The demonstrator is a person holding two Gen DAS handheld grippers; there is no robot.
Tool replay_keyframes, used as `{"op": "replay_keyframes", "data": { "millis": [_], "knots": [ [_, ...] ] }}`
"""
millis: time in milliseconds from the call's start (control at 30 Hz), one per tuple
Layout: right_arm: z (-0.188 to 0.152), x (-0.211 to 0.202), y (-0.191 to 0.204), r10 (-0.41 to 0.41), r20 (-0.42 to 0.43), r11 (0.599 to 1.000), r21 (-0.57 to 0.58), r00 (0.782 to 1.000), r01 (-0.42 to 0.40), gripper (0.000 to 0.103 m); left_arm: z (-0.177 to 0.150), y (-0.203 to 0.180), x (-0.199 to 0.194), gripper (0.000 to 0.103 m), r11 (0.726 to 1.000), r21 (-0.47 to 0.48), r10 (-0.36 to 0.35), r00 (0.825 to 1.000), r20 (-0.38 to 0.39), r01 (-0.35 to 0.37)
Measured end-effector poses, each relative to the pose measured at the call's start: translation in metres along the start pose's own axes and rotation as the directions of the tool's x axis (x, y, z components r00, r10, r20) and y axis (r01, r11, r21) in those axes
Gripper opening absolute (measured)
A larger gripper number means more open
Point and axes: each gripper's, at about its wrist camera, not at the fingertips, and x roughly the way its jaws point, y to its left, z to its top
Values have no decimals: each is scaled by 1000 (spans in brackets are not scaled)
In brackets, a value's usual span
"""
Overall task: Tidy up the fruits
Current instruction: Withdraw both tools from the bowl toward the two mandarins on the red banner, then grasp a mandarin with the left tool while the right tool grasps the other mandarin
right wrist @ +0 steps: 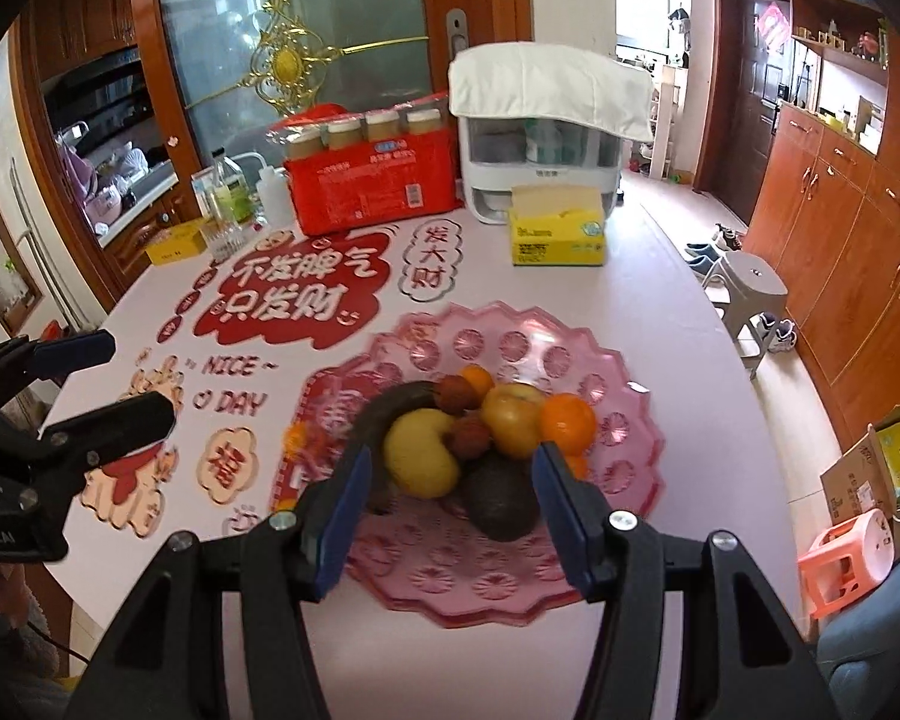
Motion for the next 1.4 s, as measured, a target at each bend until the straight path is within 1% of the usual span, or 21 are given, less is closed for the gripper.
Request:
{"op": "replay_keyframes", "data": {
  "millis": [133,300,433,500,600,767,900,1000,1067,1200,1300,1400],
  "knots": [
    [4,-5,28,7,13,1000,14,1000,-7,57,0,37,-17,90,999,-5,50,999,20,-50],
    [3,-6,60,-5,13,1000,20,1000,5,57,-3,84,-27,90,998,-20,65,997,28,-65],
    [-1,1,82,-25,-4,999,37,1000,25,57,-8,114,-18,90,997,-8,75,997,7,-75],
    [-4,7,91,-33,-16,998,47,999,33,57,-12,126,-8,90,998,10,66,998,-12,-66],
    [-11,19,102,-43,-38,996,73,998,46,57,-18,134,11,90,998,49,49,998,-46,-47],
    [-29,44,114,-52,-71,988,140,996,62,57,-29,135,50,90,990,139,-10,995,-102,24],
    [-51,67,123,-49,-114,978,196,992,70,57,-34,127,82,90,974,210,-60,990,-126,86],
    [-68,85,127,-44,-148,973,218,988,76,57,-39,120,106,90,960,243,-105,982,-158,142],
    [-78,97,129,-46,-165,968,235,985,85,57,-43,114,123,90,952,256,-125,975,-182,170],
    [-88,119,125,-62,-172,958,266,983,107,56,-50,103,153,90,938,269,-157,961,-228,217],
    [-89,133,123,-66,-175,951,288,982,115,51,-54,98,166,90,935,265,-169,953,-253,236],
    [-88,142,124,-72,-169,952,284,983,118,47,-56,94,175,90,933,256,-181,946,-268,251]
  ]
}}
